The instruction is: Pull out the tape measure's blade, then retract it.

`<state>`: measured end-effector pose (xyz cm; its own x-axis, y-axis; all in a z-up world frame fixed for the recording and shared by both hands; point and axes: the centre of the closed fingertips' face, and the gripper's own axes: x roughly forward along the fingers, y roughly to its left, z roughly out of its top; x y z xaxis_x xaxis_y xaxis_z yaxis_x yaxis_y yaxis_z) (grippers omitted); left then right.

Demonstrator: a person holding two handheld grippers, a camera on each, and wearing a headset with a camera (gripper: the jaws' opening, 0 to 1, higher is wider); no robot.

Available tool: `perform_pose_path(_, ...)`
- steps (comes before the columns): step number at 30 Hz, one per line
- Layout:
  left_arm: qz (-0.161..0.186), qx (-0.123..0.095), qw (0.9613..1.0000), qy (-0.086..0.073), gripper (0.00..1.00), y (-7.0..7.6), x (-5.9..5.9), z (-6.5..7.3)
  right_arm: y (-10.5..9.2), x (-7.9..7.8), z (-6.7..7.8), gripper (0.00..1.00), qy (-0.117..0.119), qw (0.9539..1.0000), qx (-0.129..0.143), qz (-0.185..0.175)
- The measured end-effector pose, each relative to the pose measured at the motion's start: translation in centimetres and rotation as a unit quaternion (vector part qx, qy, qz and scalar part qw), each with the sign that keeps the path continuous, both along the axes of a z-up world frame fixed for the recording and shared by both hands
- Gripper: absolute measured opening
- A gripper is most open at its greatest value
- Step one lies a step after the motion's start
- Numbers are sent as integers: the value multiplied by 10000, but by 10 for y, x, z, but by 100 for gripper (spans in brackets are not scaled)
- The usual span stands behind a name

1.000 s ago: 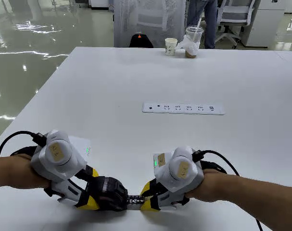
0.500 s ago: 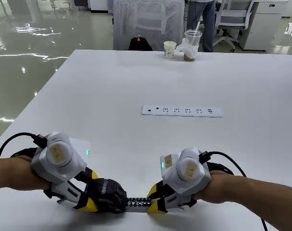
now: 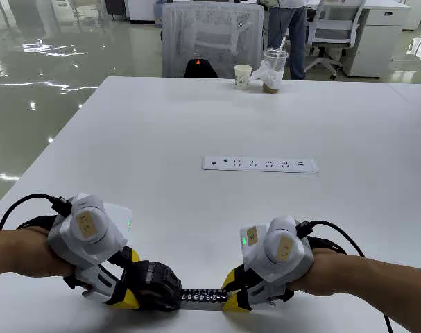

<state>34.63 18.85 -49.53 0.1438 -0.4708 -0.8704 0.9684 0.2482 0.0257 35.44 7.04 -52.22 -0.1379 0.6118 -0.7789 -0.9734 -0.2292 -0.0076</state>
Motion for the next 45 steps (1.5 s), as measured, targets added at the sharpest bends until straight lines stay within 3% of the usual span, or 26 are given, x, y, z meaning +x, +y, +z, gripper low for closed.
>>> perform_pose_path(21,-19,141,9999,23,26,1,0,0,-26,3,2,9,-30,9999,-142,-37)
perform_pose_path(45,1,160,9999,39,26,2,-1,0,-58,7,1,9,-63,9994,-326,-119)
